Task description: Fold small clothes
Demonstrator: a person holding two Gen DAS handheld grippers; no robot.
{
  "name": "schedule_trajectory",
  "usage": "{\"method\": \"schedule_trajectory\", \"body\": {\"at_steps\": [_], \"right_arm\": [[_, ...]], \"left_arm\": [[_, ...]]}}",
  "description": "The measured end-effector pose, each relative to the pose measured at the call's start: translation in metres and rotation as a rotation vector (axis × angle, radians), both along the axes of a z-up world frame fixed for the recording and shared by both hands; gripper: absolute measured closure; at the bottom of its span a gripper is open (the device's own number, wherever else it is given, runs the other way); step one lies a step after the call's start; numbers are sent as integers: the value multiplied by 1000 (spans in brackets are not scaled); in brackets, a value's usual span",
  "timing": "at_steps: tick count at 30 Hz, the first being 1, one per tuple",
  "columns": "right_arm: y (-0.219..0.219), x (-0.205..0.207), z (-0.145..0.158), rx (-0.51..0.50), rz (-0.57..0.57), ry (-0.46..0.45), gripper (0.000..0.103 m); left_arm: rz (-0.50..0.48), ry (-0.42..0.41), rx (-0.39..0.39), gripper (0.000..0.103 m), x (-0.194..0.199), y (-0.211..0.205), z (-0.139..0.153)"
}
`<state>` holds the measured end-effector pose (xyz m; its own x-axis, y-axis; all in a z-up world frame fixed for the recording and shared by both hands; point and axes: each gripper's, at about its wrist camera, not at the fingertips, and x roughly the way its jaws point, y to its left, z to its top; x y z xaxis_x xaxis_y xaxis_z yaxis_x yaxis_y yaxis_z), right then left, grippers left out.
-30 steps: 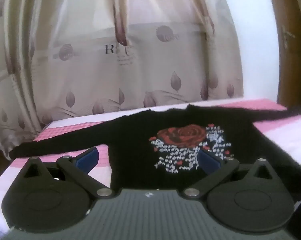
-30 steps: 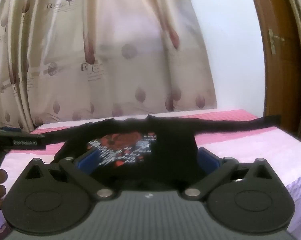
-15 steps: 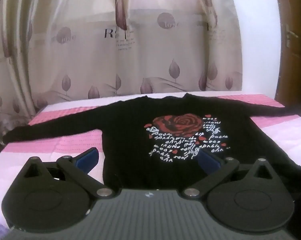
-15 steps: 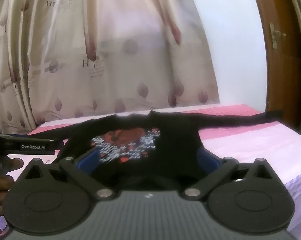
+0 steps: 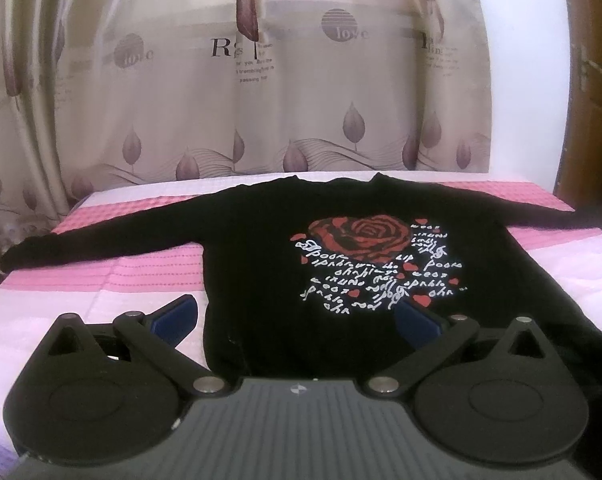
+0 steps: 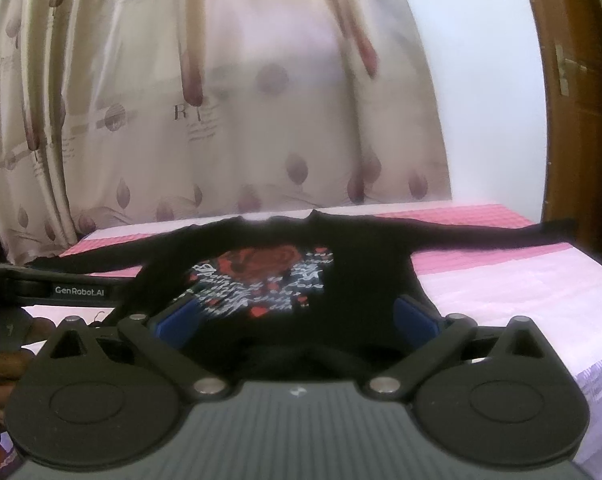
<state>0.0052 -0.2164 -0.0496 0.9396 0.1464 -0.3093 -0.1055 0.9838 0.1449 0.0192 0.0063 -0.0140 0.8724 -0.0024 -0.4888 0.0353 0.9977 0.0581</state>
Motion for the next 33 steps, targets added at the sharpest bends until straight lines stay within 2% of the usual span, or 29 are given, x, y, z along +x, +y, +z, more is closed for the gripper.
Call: {"method": "schedule_trajectory", "body": {"at_steps": [22,33], "right_arm": [[10,19,-1,1,34,44,0],[15,29,3,3,36,52,0]], "left_arm": [[6,36,-13,0,16,4,-8],[9,35,-22,0,28,6,-3]]}}
